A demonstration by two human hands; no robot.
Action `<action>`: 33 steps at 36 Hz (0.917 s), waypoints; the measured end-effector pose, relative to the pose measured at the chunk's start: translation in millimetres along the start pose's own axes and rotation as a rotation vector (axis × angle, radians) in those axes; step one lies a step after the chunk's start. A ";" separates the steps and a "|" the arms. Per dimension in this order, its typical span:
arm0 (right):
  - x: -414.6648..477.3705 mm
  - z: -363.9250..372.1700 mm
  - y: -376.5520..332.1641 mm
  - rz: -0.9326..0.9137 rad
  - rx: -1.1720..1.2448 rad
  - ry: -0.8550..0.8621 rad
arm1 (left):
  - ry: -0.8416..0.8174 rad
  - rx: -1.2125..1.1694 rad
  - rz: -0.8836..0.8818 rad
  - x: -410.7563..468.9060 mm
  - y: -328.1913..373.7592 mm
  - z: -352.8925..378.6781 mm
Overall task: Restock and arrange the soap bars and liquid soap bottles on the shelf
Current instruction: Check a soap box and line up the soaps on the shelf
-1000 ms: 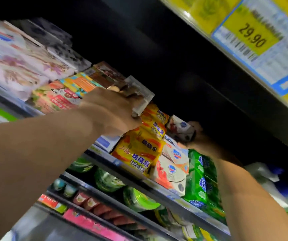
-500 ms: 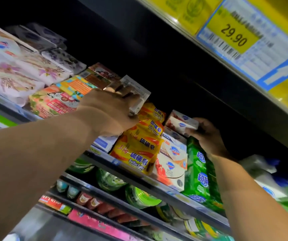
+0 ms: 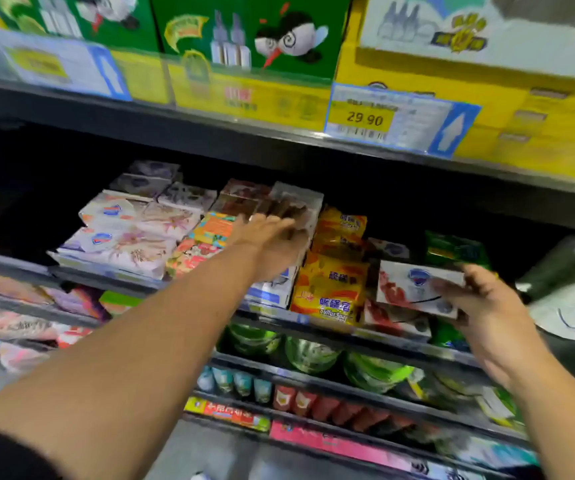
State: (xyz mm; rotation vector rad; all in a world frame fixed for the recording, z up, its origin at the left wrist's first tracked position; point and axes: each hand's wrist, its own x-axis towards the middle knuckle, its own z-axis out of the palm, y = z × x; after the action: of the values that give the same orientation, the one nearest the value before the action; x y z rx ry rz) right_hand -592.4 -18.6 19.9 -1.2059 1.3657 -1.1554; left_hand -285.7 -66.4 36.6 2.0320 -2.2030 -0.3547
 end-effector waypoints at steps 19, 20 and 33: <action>-109.3 17.4 -23.0 0.208 0.246 -0.114 | 0.127 -0.564 0.632 -149.5 74.6 39.0; -111.9 18.5 -22.2 0.224 0.270 -0.112 | 0.176 -0.511 0.646 -154.4 78.1 39.9; -156.6 7.2 -45.3 0.007 0.100 -0.392 | 0.197 -1.120 0.219 -185.7 96.0 6.3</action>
State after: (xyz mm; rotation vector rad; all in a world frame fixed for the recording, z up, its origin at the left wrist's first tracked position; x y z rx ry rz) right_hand -569.9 133.8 73.8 -1.2742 1.0048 -0.9105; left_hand -363.3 125.4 67.5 1.1318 -1.4871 -1.0087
